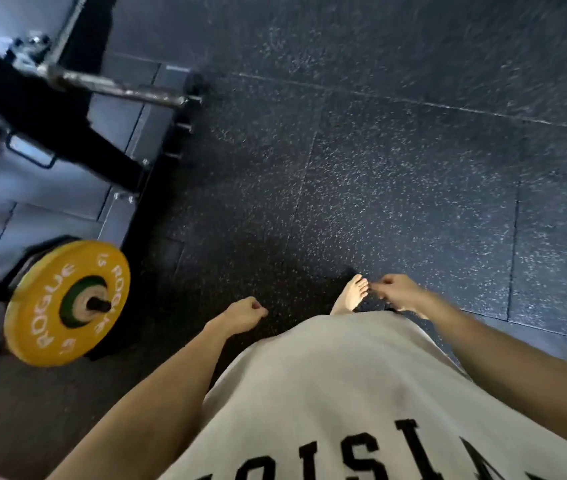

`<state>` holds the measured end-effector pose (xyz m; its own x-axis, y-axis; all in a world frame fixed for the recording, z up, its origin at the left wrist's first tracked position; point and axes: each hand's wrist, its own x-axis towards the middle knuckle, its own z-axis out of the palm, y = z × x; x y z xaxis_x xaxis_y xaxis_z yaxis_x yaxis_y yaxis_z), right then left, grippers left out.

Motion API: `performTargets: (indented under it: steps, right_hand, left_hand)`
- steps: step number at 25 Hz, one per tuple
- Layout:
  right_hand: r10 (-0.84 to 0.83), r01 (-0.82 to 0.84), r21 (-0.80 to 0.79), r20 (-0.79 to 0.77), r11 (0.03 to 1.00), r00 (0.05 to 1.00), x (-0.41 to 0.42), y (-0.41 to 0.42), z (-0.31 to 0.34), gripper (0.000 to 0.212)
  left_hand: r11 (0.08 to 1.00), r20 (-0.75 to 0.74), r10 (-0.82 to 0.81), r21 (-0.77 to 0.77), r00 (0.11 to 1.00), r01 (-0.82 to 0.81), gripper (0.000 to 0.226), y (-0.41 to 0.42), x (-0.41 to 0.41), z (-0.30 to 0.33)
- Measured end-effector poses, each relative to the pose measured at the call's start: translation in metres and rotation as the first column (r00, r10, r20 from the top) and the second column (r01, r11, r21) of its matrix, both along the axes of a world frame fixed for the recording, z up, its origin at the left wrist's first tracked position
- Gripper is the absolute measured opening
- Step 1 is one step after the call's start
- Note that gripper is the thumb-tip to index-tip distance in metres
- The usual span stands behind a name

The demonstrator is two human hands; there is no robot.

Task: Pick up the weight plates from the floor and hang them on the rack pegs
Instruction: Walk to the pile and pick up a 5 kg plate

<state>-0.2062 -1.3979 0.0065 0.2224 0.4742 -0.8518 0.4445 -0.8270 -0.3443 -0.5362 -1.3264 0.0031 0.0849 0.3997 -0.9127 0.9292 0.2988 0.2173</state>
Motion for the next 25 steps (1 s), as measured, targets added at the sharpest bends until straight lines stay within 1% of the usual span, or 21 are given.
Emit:
performTargets:
  steps: [2, 4, 5, 8, 10, 11, 14, 15, 18, 19, 20, 22, 25]
  right_hand:
    - [-0.05, 0.05, 0.011, 0.012, 0.999, 0.999, 0.046, 0.005, 0.002, 0.018]
    - [-0.092, 0.092, -0.001, 0.003, 0.996, 0.996, 0.09, 0.014, 0.003, 0.02]
    - [-0.12, 0.119, -0.015, -0.01, 0.993, 0.993, 0.11, 0.02, 0.003, 0.022]
    - [-0.163, 0.161, -0.064, -0.021, 0.985, 0.986, 0.157, 0.046, -0.002, 0.016]
    - [-0.156, 0.158, -0.11, 0.023, 0.981, 0.987, 0.185, 0.072, -0.011, 0.02]
    - [-0.153, 0.155, -0.121, 0.026, 0.981, 0.988, 0.197, 0.088, -0.015, 0.018]
    - [-0.137, 0.142, -0.14, 0.043, 0.98, 0.99, 0.234, 0.152, -0.032, 0.015]
    - [-0.156, 0.161, -0.141, 0.047, 0.977, 0.987, 0.246, 0.174, -0.038, 0.016]
    - [-0.159, 0.174, -0.149, 0.105, 0.973, 0.982, 0.283, 0.255, -0.032, 0.016]
    - [-0.176, 0.188, -0.123, 0.099, 0.975, 0.979, 0.294, 0.286, -0.028, 0.016]
    - [-0.128, 0.138, -0.106, 0.098, 0.985, 0.987, 0.305, 0.322, -0.02, 0.02]
    - [-0.156, 0.159, -0.036, 0.084, 0.987, 0.984, 0.32, 0.394, -0.002, 0.021]
    - [-0.14, 0.138, 0.025, 0.139, 0.99, 0.98, 0.34, 0.488, 0.004, 0.026]
  left_hand:
    - [0.996, 0.004, -0.086, 0.025, 0.996, 0.085, 0.028, 0.036, 0.047, 0.0]
    - [0.99, -0.005, -0.12, 0.079, 0.993, 0.12, 0.028, 0.073, 0.094, 0.005]
    - [0.986, -0.012, -0.117, 0.114, 0.993, 0.118, 0.028, 0.09, 0.116, 0.007]
    - [0.971, -0.001, -0.091, 0.22, 0.996, 0.089, 0.029, 0.139, 0.173, 0.011]
    - [0.97, 0.026, -0.07, 0.237, 0.997, 0.061, 0.027, 0.176, 0.205, 0.007]
    - [0.974, 0.035, -0.058, 0.221, 0.998, 0.049, 0.027, 0.194, 0.218, 0.003]
    - [0.985, 0.033, -0.068, 0.16, 0.997, 0.062, 0.031, 0.251, 0.25, -0.022]
    - [0.989, 0.036, -0.069, 0.133, 0.997, 0.063, 0.033, 0.269, 0.258, -0.029]
    - [0.992, 0.038, -0.036, 0.124, 0.999, 0.032, 0.032, 0.352, 0.281, -0.032]
    - [0.991, 0.038, -0.05, 0.127, 0.998, 0.045, 0.03, 0.383, 0.288, -0.028]
    - [0.988, 0.04, -0.076, 0.134, 0.996, 0.07, 0.028, 0.416, 0.295, -0.025]
    - [0.984, 0.042, -0.099, 0.154, 0.994, 0.092, 0.025, 0.481, 0.307, -0.019]
    - [0.985, 0.045, -0.071, 0.162, 0.996, 0.063, 0.025, 0.56, 0.325, -0.015]
